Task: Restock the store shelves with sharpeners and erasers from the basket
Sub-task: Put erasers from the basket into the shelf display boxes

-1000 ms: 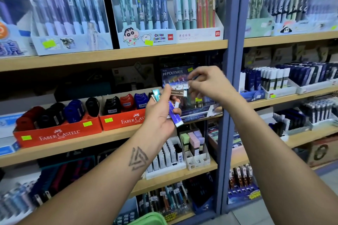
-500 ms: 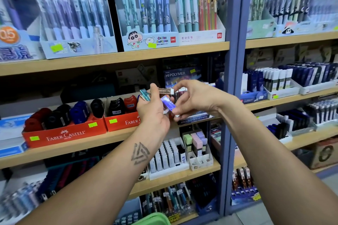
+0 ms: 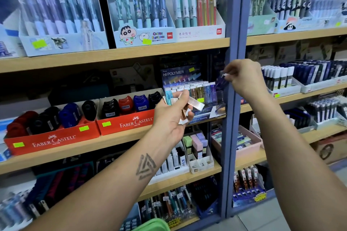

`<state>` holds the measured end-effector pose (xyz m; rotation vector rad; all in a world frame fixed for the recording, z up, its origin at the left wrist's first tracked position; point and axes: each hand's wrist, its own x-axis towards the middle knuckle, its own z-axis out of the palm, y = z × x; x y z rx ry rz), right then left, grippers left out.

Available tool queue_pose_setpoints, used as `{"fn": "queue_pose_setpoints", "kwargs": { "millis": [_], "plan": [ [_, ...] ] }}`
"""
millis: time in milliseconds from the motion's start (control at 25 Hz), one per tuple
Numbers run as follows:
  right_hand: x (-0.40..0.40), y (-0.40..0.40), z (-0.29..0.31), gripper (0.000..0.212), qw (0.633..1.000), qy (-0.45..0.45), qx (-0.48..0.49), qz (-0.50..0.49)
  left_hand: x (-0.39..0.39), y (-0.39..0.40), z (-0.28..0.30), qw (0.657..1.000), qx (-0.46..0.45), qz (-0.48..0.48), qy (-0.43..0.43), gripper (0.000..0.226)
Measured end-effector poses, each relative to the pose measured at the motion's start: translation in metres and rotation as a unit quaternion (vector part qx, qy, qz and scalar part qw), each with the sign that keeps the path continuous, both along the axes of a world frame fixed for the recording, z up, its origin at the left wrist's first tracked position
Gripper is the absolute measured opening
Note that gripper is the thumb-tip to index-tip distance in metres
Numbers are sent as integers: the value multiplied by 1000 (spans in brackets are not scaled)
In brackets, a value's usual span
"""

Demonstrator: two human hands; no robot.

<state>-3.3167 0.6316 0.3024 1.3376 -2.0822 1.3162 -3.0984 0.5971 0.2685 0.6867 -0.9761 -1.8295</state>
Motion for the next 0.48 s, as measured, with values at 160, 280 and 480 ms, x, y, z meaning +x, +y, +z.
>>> {"fn": "queue_pose_setpoints", "kwargs": {
  "millis": [160, 280, 480],
  "plan": [
    [0, -10, -8, 15, 999, 25, 33, 5, -1, 3, -5, 1000, 5, -18, -3, 16],
    [4, -11, 0, 13, 999, 30, -29, 15, 2, 1, -6, 1000, 5, -20, -5, 16],
    [7, -14, 3, 12, 999, 32, 19, 23, 4, 0, -8, 999, 17, -26, 11, 18]
  ]
}}
